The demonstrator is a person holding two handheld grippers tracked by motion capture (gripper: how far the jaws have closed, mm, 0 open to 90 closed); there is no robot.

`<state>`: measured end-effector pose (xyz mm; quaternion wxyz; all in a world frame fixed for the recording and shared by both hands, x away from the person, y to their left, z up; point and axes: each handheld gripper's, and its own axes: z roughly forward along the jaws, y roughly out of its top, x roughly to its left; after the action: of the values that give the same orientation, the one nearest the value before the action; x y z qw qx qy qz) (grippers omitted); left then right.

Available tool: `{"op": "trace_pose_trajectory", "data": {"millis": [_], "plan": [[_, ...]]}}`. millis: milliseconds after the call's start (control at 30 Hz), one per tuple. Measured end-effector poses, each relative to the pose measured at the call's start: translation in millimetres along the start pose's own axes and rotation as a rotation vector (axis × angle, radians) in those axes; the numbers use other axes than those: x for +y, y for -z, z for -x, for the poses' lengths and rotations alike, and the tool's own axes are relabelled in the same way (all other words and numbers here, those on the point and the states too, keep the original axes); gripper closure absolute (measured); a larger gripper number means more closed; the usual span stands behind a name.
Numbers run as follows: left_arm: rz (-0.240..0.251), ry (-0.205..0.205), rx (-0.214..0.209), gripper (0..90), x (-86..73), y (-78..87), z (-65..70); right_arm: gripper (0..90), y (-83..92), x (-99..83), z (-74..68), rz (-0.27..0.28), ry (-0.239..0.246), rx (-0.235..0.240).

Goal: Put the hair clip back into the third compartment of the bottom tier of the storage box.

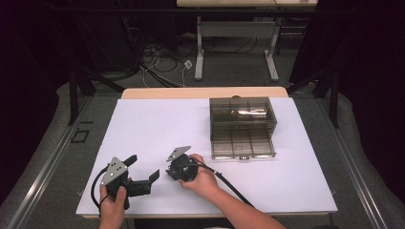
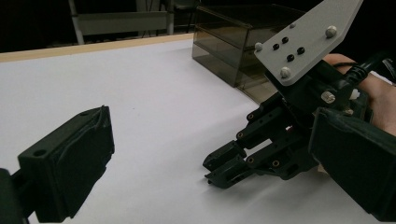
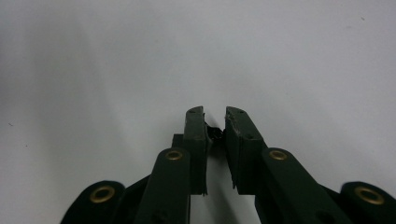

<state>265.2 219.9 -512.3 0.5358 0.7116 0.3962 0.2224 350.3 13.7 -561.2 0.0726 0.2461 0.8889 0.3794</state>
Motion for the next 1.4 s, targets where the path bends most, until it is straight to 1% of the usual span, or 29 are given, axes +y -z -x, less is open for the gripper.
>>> {"op": "trace_pose_trajectory", "data": {"millis": [33, 133, 233, 267, 300, 367, 400, 533, 567, 633, 667, 700, 767, 800, 833, 900, 933, 967, 1000, 1033, 1067, 1100, 1133, 1167, 1233, 1300, 1333, 1367, 1400], "plan": [[0.000, 0.000, 0.000, 0.4, 0.0, -0.1, 0.1, 79.5, 0.3, -0.1, -0.7, -0.004, -0.016, 0.001], [0.000, 0.000, -0.002, 0.4, -0.1, -0.4, -0.4, 79.6, 0.5, 0.0, 0.0, -0.004, -0.027, 0.004], [-0.002, 0.001, -0.004, 0.4, -0.2, -0.5, -0.5, 79.6, 0.8, 0.5, 0.8, -0.002, -0.014, 0.002], [-0.002, 0.000, -0.004, 0.4, -0.2, -0.4, -0.6, 79.6, 1.4, 0.4, 0.3, -0.003, -0.022, 0.001], [-0.001, -0.001, -0.003, 0.4, -0.1, -0.6, -0.5, 79.6, 1.5, 0.5, 1.6, 0.002, -0.011, 0.002], [-0.006, -0.002, -0.006, 0.4, -0.1, -0.4, -0.5, 79.6, 3.0, 0.8, 1.3, 0.006, -0.025, -0.001], [-0.007, -0.005, -0.005, 0.4, 0.0, -0.5, -0.5, 79.6, 3.4, 1.0, 1.8, 0.015, -0.021, 0.001], [-0.008, -0.010, -0.002, 0.4, 0.1, -0.5, -0.3, 79.6, 6.5, 1.1, 2.1, 0.019, -0.025, 0.003], [-0.009, -0.004, -0.007, 0.4, -0.1, -0.7, 0.0, 79.6, 7.5, 0.8, 1.1, 0.020, -0.043, 0.001], [-0.009, -0.006, -0.006, 0.4, -0.1, -0.9, -0.5, 79.6, 9.4, 0.3, 1.8, 0.038, -0.048, -0.006], [-0.014, -0.007, -0.007, 0.4, 0.0, -0.7, -0.6, 79.6, 10.4, -0.2, 1.7, 0.050, -0.065, -0.008], [-0.016, -0.005, -0.008, 0.4, 0.0, -0.6, -0.5, 79.6, 11.9, -0.1, 2.8, 0.051, -0.067, -0.012], [-0.012, -0.004, -0.007, 0.4, -0.3, -1.0, 0.0, 79.6, 14.4, -1.3, 2.7, 0.074, -0.100, -0.032], [-0.013, -0.005, -0.007, 0.4, -0.3, -1.0, 0.2, 79.6, 15.8, -1.3, 4.1, 0.078, -0.097, -0.035], [-0.013, -0.005, -0.007, 0.4, -0.3, -1.1, 0.2, 79.6, 17.0, -1.4, 4.5, 0.072, -0.116, -0.034], [-0.013, -0.004, -0.007, 0.4, -0.3, -1.2, 0.2, 79.6, 17.3, -1.6, 6.3, 0.078, -0.109, -0.035], [-0.013, -0.005, -0.006, 0.4, -0.3, -1.2, 0.1, 79.6, 18.7, -1.3, 6.2, 0.074, -0.118, -0.031], [-0.013, -0.005, -0.006, 0.4, -0.3, -1.2, 0.2, 79.6, 19.1, -1.3, 5.8, 0.083, -0.126, -0.035], [-0.015, -0.008, -0.006, 0.4, -0.2, -1.0, 0.0, 79.6, 20.4, -0.9, 6.1, 0.076, -0.125, -0.032], [-0.016, -0.008, -0.006, 0.4, -0.3, -1.0, 0.0, 79.6, 20.6, -1.0, 5.9, 0.091, -0.127, -0.037], [-0.016, -0.008, -0.006, 0.4, -0.2, -1.0, 0.0, 79.6, 22.4, -0.4, 6.1, 0.078, -0.128, -0.033], [-0.016, -0.008, -0.006, 0.4, -0.3, -1.1, 0.0, 79.6, 21.9, -0.7, 6.0, 0.098, -0.129, -0.040], [-0.016, -0.008, -0.006, 0.4, -0.3, -1.1, 0.1, 79.6, 22.6, -0.7, 5.5, 0.090, -0.147, -0.040], [-0.017, -0.008, -0.005, 0.4, -0.4, -1.1, 0.2, 79.6, 23.8, -0.6, 7.5, 0.069, -0.138, -0.036], [-0.013, -0.004, -0.005, 0.4, -0.4, -1.0, 0.5, 79.6, 25.5, -1.3, 8.8, 0.055, -0.158, -0.040], [-0.013, -0.004, -0.005, 0.4, -0.4, -1.0, 0.3, 79.6, 28.0, -2.3, 9.8, 0.043, -0.194, -0.030], [-0.018, -0.004, -0.007, 0.4, -0.3, -0.9, 0.1, 79.6, 29.0, -3.0, 10.6, 0.050, -0.207, -0.029], [-0.018, -0.003, -0.007, 0.4, -0.4, -1.1, 0.1, 79.6, 31.4, -3.4, 13.1, 0.046, -0.208, -0.020], [-0.019, -0.003, -0.006, 0.4, -0.4, -1.2, 0.1, 79.6, 31.7, -4.0, 13.9, 0.062, -0.215, -0.021]]}}
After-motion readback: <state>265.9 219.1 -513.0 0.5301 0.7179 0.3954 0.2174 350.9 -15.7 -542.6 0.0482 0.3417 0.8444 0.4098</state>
